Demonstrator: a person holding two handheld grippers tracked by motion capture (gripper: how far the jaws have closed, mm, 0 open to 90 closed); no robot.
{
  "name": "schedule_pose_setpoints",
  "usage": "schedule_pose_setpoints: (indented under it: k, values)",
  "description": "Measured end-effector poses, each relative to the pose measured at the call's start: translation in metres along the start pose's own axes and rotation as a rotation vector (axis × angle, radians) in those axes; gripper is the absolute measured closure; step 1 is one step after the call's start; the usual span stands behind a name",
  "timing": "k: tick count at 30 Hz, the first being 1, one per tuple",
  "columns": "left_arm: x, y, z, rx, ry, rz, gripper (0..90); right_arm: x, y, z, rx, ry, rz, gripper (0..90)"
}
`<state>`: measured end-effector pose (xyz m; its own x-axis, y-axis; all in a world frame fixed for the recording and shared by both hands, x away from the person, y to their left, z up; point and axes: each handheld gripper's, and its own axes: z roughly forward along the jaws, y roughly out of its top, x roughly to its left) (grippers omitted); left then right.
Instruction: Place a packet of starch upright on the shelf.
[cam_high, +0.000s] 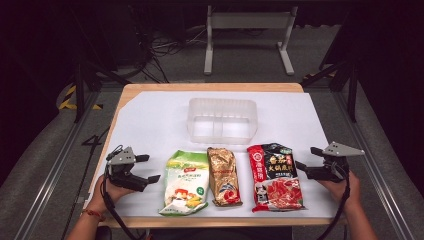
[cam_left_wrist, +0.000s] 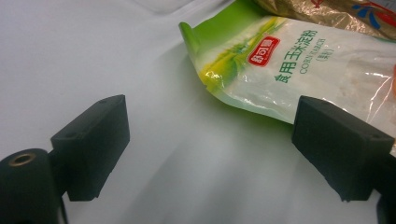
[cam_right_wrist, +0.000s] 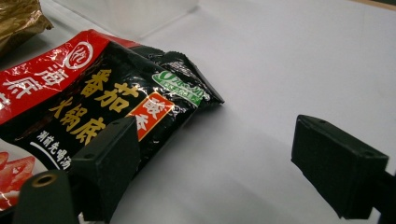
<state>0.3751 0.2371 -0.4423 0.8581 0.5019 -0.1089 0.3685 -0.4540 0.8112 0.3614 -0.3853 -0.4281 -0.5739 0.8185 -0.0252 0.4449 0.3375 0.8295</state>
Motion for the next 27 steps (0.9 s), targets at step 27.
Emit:
schedule_pose_setpoints:
  k: [27]
  values:
    - [0.002,0.030,0.065,0.146,-0.272,-0.132,10.5,0.006,0.000,0.009,0.027,0.032,-0.027,16.3]
